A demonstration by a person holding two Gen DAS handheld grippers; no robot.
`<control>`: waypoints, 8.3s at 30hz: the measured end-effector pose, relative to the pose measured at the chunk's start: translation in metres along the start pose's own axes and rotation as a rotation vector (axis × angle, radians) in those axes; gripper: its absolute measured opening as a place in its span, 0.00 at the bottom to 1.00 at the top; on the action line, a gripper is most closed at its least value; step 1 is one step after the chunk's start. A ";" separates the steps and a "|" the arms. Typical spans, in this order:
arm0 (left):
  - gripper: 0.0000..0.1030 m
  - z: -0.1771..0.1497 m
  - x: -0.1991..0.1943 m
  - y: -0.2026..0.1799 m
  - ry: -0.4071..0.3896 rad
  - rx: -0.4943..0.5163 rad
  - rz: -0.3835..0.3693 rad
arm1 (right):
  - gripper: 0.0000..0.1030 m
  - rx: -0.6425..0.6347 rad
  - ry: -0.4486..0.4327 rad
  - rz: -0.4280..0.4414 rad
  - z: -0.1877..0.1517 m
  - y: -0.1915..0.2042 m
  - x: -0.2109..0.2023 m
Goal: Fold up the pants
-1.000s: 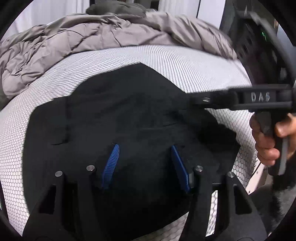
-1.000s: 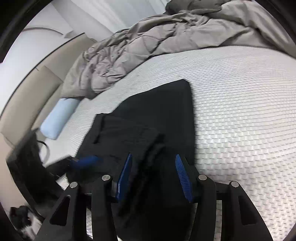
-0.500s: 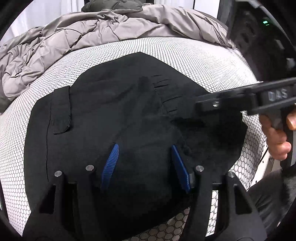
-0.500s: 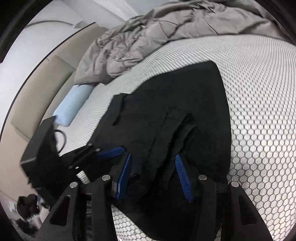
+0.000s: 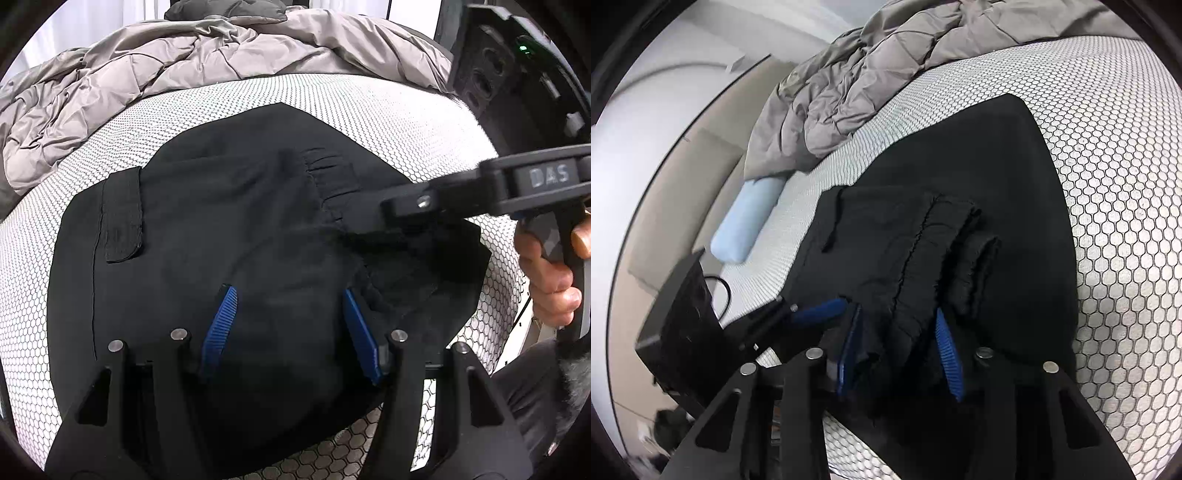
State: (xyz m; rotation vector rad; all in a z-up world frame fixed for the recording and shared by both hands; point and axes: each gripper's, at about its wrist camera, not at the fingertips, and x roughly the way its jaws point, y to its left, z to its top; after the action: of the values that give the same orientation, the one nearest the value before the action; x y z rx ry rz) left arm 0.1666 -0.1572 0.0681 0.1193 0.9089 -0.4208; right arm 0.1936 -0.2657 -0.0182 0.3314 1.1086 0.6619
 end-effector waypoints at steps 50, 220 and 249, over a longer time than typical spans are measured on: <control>0.68 -0.008 0.001 -0.008 -0.029 0.000 -0.061 | 0.26 0.049 -0.061 -0.020 -0.004 -0.022 -0.018; 0.99 -0.088 -0.131 0.049 -0.429 -0.254 0.262 | 1.00 -0.394 -0.589 -0.386 -0.120 0.099 -0.088; 0.99 -0.087 -0.129 0.060 -0.434 -0.246 0.250 | 1.00 -0.419 -0.554 -0.386 -0.119 0.100 -0.078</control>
State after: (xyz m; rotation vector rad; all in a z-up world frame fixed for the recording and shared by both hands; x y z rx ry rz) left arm 0.0566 -0.0388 0.1115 -0.0827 0.5026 -0.0911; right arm 0.0317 -0.2483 0.0432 -0.0659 0.4638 0.4038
